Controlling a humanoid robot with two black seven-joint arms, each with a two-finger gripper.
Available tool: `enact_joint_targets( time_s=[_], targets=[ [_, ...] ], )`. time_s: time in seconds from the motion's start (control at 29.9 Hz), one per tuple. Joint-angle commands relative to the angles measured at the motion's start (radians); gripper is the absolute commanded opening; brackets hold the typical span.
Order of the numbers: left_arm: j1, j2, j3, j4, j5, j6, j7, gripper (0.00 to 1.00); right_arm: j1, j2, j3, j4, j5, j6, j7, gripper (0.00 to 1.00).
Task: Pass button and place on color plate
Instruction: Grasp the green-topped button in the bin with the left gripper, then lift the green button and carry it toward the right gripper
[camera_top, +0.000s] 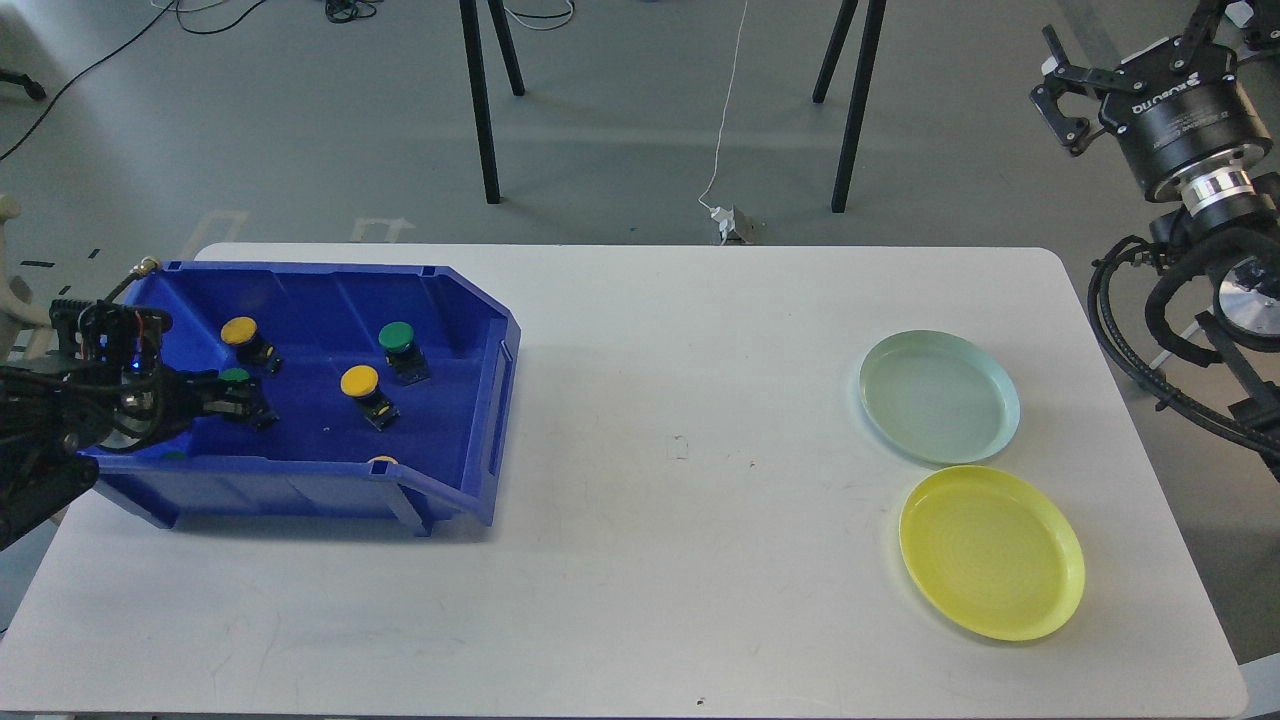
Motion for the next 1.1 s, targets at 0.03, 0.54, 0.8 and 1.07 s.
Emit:
enact_joint_targets(
  time_s=[0.03, 0.54, 0.8, 1.07],
  targets=[
    [-0.002, 0.000, 0.000, 0.000, -0.002, -0.001, 0.001, 0.45, 0.000, 0.000, 0.000, -0.002, 0.000, -0.005, 0.000, 1.00],
    [-0.039, 0.195, -0.020, -0.265, -0.004, -0.007, -0.014, 0.44, 0.012, -0.003, 0.003, -0.001, -0.002, -0.019, 0.000, 1.00],
    [-0.095, 0.420, -0.120, -0.538, -0.021, -0.010, -0.014, 0.40, 0.012, -0.024, 0.002, 0.001, -0.002, -0.019, 0.000, 1.00],
    [-0.100, 0.524, -0.395, -0.683, -0.264, -0.024, -0.034, 0.39, 0.002, -0.074, -0.003, 0.021, -0.002, -0.012, 0.000, 1.00]
  ],
)
